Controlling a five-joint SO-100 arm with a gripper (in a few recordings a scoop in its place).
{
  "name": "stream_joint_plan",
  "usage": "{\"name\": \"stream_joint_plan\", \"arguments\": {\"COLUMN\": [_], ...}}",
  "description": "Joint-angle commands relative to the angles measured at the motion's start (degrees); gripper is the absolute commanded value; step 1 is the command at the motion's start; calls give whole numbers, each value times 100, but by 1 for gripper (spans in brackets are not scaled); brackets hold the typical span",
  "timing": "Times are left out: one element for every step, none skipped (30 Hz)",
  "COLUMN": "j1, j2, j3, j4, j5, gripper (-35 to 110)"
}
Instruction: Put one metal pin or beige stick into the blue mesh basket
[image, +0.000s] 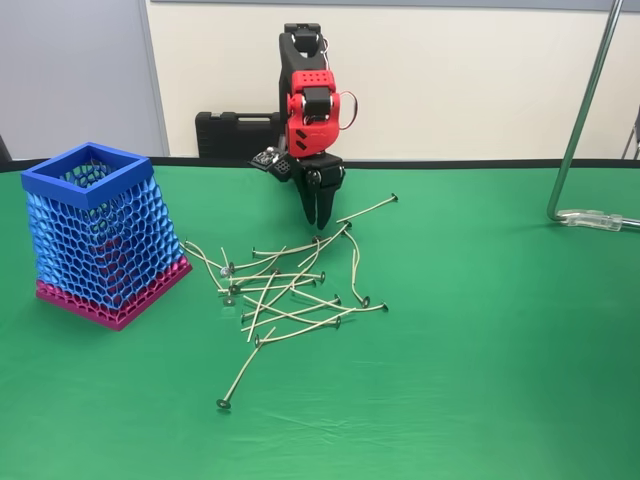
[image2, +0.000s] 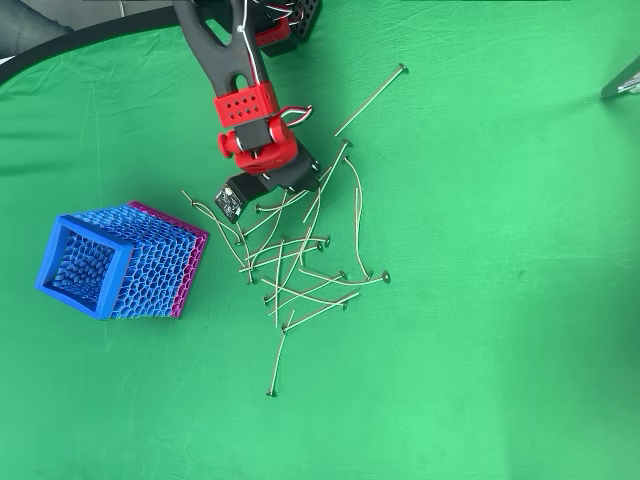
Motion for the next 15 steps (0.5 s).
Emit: {"name": "stream_joint_plan", "arguments": {"j1": [9,9,9,9,18,26,26,35,35,35,35,35,35,35,44], "j2": [9,-18,-44,-79,-114,-141,-176,-202,-229,-255,-272,-299,-325,-352,-378], "j3": [18,26,35,44,44,53,62,62,70,70,70,62,62,62,62], "j4": [-62,-70,-97,-141,-149,-167,-167,-185,-202,-202,-220,-220,-220,-220,-229], "j5": [-44,-53,-62,-62,-62,-70,-79,-79,-70,-88,-88,-88,-105,-114,-123], "gripper": [17,17,17,17,16,16,16,16,16,16,16,16,16,16,15]}}
